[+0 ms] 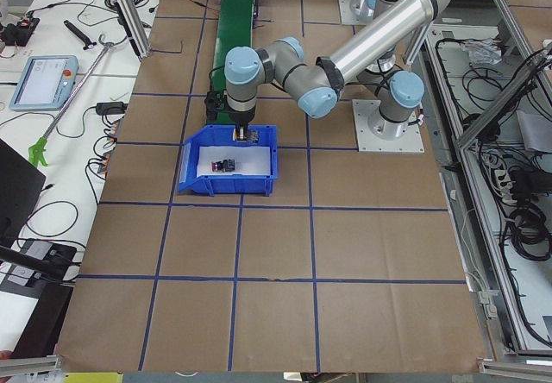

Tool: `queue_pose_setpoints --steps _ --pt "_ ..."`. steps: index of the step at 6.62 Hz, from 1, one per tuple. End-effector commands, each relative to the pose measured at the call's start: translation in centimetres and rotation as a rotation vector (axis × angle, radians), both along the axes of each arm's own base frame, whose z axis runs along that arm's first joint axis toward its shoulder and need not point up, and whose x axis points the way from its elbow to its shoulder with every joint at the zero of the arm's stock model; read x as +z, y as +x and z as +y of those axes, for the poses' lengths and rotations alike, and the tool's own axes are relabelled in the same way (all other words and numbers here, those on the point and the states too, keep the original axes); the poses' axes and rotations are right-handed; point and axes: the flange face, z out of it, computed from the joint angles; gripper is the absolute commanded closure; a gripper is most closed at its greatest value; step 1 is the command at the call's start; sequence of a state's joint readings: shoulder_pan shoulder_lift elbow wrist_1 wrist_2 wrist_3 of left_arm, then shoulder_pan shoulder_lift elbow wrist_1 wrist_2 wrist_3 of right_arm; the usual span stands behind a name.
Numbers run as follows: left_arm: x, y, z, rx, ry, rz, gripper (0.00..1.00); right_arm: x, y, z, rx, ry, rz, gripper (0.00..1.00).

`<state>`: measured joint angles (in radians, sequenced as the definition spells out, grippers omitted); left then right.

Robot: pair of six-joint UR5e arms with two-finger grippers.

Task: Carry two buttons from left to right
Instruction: 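Lift the yellow button and carry it over the green conveyor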

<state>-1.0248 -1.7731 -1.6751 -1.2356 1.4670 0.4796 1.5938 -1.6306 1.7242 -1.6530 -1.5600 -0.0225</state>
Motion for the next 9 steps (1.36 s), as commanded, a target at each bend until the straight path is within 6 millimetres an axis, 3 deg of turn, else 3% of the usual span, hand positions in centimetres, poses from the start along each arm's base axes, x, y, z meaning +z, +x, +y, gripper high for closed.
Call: queue_pose_setpoints --steps 1,3,4,6,9 --pt "0.1 -10.5 -2.9 0.047 0.016 0.006 0.98 -0.2 0.0 0.1 -0.001 0.004 -0.004 0.0" --pt "-3.0 -19.8 -4.4 0.085 0.069 0.022 0.98 -0.4 0.0 0.0 0.007 0.007 -0.003 0.0" --pt "-5.0 -22.8 -4.6 0.082 0.067 0.024 0.98 -0.5 0.1 -0.2 0.007 0.012 -0.007 0.0" --pt "-9.4 -23.5 -5.4 0.06 0.098 0.001 0.98 -0.6 0.1 -0.2 0.0 0.012 -0.007 0.0" --pt "-10.5 -23.0 -6.2 0.055 0.078 -0.03 0.97 -0.6 0.0 -0.2 -0.003 0.012 -0.003 0.0"
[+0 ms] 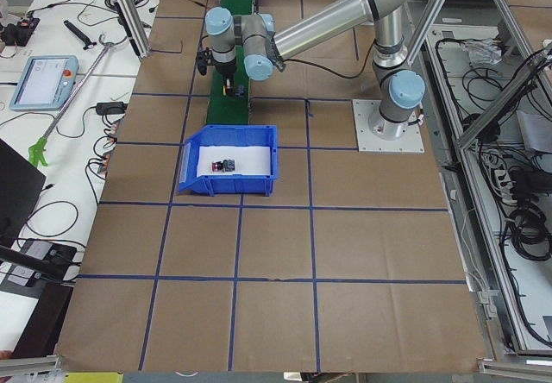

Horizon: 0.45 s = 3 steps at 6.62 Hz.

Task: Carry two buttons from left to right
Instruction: 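Lower the yellow button onto the belt and open the left gripper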

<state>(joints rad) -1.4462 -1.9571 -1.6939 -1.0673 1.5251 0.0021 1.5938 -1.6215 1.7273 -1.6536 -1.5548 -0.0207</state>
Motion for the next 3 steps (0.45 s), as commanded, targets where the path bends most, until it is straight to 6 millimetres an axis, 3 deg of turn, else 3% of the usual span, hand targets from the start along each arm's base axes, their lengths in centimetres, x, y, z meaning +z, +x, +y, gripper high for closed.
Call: queue_pose_setpoints --steps 1,2,3 --pt "-0.55 0.09 -0.53 0.0 -0.022 -0.007 0.95 0.0 -0.02 0.0 -0.001 0.0 0.002 0.0" --pt "-0.25 0.12 -0.75 0.0 -0.036 -0.009 0.75 0.0 -0.02 0.0 -0.001 0.0 0.002 0.0" --pt "-0.49 0.13 -0.87 0.009 -0.044 -0.01 0.15 0.0 -0.05 0.0 -0.002 0.0 0.005 0.0"
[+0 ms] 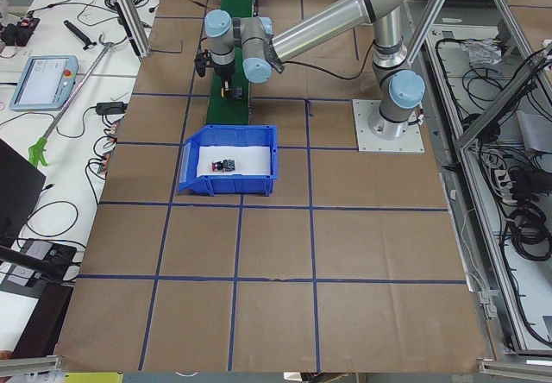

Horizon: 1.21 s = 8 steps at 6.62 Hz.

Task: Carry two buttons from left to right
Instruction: 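Lower the yellow button onto the belt and open the left gripper, then move the left gripper back over the bin above the red button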

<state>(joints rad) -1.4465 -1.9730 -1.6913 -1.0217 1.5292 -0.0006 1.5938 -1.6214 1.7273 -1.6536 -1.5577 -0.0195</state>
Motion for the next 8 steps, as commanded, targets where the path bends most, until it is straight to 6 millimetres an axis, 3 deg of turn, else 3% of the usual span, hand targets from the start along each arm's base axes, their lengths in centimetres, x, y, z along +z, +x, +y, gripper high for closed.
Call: queue_pose_setpoints --steps 1,4,6,8 --pt "0.2 0.1 -0.4 0.01 -0.019 -0.002 0.01 -0.1 0.0 0.0 -0.001 0.001 0.002 0.0" --pt "4.2 0.7 -0.6 0.016 -0.056 -0.008 0.0 0.0 0.0 0.0 -0.001 0.0 0.002 0.0" --pt "11.5 0.6 0.5 0.016 -0.031 -0.006 0.0 0.0 0.0 0.0 -0.001 0.0 0.001 0.0" --pt "14.8 0.9 -0.1 0.004 -0.023 -0.005 0.0 -0.1 0.0 0.0 -0.001 0.001 0.002 0.0"
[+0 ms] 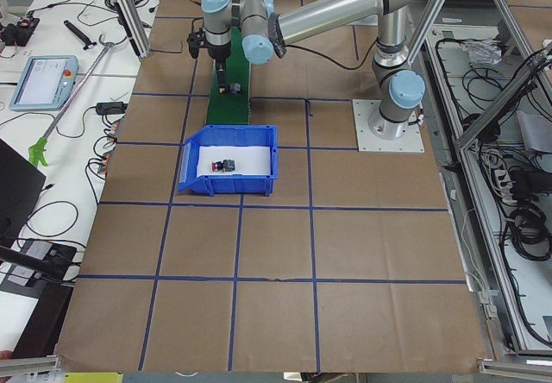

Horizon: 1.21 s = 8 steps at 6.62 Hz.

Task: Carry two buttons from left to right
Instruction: 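Move the left gripper back over the bin above the red button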

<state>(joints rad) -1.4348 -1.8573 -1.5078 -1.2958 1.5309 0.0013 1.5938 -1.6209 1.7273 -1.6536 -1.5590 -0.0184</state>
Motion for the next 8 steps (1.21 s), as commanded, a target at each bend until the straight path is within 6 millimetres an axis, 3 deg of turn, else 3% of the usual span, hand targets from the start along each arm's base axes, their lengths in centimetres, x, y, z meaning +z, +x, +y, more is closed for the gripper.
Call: queue_pose_setpoints --steps 1,2,4,6,7,8 --pt "2.1 1.8 -0.4 -0.024 -0.002 -0.005 0.0 0.1 0.0 0.0 0.0 -0.002 0.001 0.0" --pt "1.5 6.0 -0.8 -0.035 0.002 -0.004 0.0 0.2 -0.1 -0.1 -0.001 -0.005 0.001 0.0" --pt "0.3 18.2 0.2 -0.09 0.015 -0.007 0.0 0.1 -0.1 0.0 -0.001 -0.002 0.001 0.0" --pt "-0.8 23.9 1.9 -0.126 0.023 -0.014 0.0 0.1 -0.1 0.0 -0.001 -0.002 0.001 0.0" --pt "-1.7 25.1 2.2 -0.117 0.035 -0.005 0.0 0.0 -0.1 0.0 -0.001 -0.001 0.001 0.0" --pt "-4.0 26.4 1.3 -0.142 0.037 -0.005 0.0 0.0 -0.1 0.0 0.0 -0.001 0.003 0.0"
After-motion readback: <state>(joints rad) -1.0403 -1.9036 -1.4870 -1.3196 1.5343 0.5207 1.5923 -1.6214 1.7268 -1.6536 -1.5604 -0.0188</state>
